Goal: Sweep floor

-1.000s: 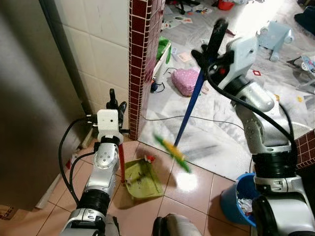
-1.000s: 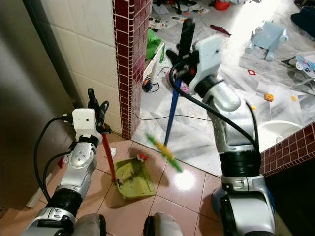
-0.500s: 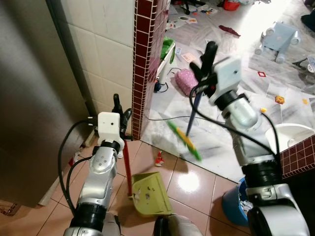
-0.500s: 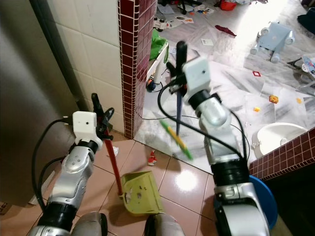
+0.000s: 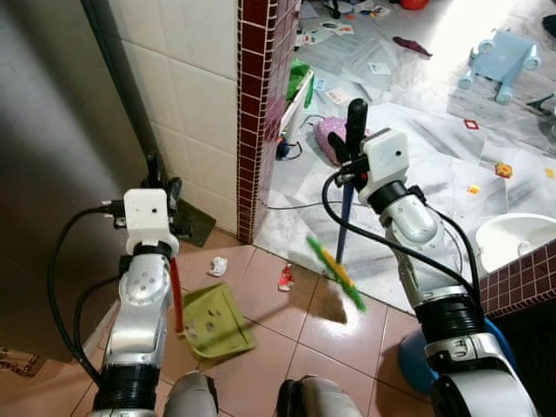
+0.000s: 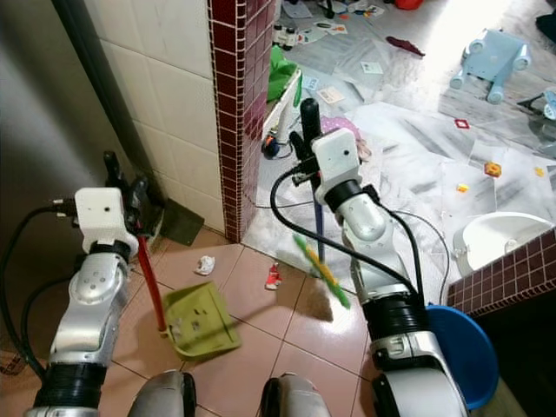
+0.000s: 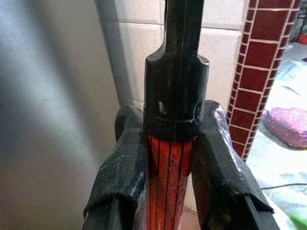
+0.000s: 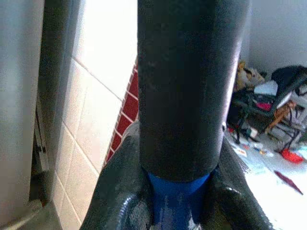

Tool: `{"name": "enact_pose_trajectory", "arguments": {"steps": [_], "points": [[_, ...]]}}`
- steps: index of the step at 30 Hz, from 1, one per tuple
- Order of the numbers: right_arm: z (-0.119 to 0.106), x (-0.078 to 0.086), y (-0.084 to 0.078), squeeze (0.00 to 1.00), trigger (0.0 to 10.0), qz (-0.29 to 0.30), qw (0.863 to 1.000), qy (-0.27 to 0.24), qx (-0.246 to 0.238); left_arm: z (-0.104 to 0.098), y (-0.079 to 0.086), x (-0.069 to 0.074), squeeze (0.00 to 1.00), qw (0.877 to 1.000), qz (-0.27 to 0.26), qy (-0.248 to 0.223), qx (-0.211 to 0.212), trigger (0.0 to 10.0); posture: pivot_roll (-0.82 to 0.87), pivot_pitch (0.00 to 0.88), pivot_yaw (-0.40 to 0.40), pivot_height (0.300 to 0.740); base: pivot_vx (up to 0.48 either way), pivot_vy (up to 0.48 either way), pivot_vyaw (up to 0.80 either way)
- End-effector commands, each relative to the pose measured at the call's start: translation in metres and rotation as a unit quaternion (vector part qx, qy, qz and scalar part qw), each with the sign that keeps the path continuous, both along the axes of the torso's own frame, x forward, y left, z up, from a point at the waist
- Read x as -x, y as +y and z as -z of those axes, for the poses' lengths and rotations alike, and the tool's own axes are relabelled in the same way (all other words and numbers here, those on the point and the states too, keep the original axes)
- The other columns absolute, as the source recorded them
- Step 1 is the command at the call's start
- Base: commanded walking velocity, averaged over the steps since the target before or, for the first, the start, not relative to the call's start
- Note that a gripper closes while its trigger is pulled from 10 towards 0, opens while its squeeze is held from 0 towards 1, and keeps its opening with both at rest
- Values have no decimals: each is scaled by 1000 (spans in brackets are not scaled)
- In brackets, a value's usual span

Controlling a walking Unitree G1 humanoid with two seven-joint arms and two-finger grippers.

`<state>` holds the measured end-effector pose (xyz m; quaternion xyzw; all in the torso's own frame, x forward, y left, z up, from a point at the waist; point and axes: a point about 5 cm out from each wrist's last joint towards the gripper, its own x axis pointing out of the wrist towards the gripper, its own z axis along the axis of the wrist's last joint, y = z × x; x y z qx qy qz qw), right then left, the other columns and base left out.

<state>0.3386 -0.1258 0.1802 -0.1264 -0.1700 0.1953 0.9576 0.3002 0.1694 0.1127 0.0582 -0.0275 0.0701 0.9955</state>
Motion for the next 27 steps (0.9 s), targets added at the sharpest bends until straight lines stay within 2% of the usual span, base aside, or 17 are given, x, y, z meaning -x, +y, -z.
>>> {"name": "enact_pose_trajectory", "arguments": {"steps": [1,3,7,8,10,17,23,27], "points": [[-6,1,4,0,10000,-7,1000,-22,1,-3,-6,-5,0,1000,3,-17,3,10000,-26,134,-66,740,0,0,0],[-4,0,12,0,10000,-19,1000,-10,-16,-2,-12,-11,0,1000,6,-21,8,10000,-34,137,-71,740,0,0,0],[-5,-1,18,0,10000,-28,999,0,-36,-1,-16,-14,0,1000,9,-23,10,10000,-37,140,-79,740,0,0,0],[-5,1,25,0,10000,-44,998,10,-52,-1,-22,-18,0,1000,12,-24,12,10000,-47,141,-86,740,0,0,0],[-4,3,30,0,10000,-56,997,17,-58,-1,-26,-21,0,999,18,-27,16,10000,-52,142,-90,740,0,0,0],[12,6,30,0,10000,-48,990,84,-105,5,-37,-19,0,999,33,-25,28,10000,-65,149,-104,740,0,0,0],[18,4,33,0,10000,-34,972,143,-183,12,-42,-19,0,998,52,-12,43,10000,-70,150,-112,740,0,0,0],[5,1,37,0,10000,-43,949,171,-263,15,-48,-20,0,997,66,-8,48,10000,-75,148,-116,740,0,0,0]]}}
